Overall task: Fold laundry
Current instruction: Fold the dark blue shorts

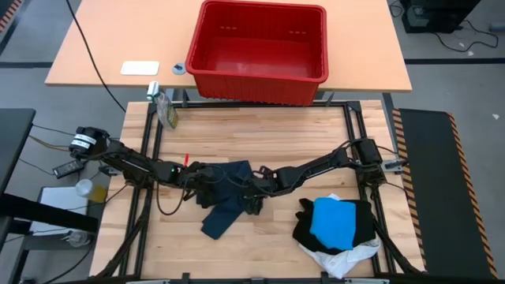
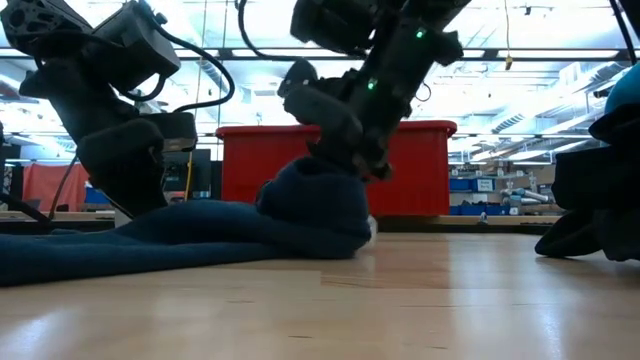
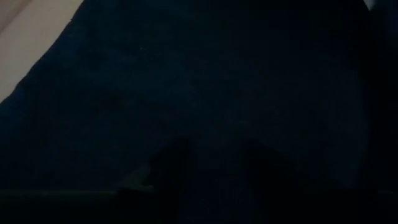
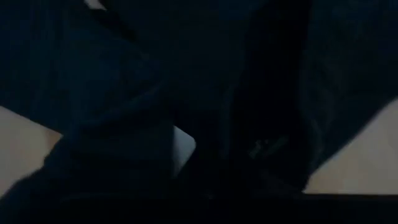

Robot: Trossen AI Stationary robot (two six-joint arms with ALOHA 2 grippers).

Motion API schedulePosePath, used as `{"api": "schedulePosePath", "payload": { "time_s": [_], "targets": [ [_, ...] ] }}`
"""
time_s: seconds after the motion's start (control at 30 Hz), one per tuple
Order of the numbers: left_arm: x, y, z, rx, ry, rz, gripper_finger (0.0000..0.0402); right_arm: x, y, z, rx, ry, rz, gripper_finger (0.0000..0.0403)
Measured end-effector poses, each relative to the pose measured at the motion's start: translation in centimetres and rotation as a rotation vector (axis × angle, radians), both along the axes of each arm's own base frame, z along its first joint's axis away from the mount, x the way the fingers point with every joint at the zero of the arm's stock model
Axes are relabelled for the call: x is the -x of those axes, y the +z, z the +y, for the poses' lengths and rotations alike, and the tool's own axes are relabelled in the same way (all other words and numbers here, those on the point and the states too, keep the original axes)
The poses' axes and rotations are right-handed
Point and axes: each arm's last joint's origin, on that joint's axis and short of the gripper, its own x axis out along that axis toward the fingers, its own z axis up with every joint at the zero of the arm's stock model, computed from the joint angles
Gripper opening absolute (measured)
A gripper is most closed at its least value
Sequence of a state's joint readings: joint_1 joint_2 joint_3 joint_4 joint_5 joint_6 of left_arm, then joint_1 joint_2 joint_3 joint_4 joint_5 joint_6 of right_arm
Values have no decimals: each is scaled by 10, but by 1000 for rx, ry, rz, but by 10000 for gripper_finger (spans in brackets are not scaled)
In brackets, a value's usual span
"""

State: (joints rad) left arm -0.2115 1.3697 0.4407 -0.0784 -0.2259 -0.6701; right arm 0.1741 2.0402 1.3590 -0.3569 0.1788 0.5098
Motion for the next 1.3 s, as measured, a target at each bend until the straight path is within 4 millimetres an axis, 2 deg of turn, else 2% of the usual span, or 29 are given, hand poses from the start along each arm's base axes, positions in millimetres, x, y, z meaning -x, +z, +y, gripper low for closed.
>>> {"api": "schedulePosePath", "payload": {
  "time_s": [0.17, 0.4, 0.6, 0.7, 0.87, 1.0, 1.17, 1.3],
  "targets": [
    [2, -1, 0, 3, -5, 21, 171, 15, 14, -2, -73, -145, 74, 34],
    [3, -2, 0, 7, -19, 36, 171, 43, 38, -5, -23, -290, 188, 22],
    [3, -2, 0, 17, -27, 38, 171, 57, 31, -9, -14, -410, 288, 38],
    [3, -2, -1, 22, -30, 39, 171, 59, 24, -8, -38, -388, 288, 52],
    [3, -2, -1, 13, -49, 42, 171, 58, 13, -10, -167, -336, 296, 113],
    [3, -2, -1, 12, -52, 42, 171, 69, 14, -14, -166, -364, 396, 183],
    [4, 2, -1, 22, -65, 25, 171, 82, 32, -19, -172, -302, 449, 257],
    [6, 9, -1, 19, -110, -12, 171, 86, 55, -23, -185, -285, 355, 294]
  ]
}}
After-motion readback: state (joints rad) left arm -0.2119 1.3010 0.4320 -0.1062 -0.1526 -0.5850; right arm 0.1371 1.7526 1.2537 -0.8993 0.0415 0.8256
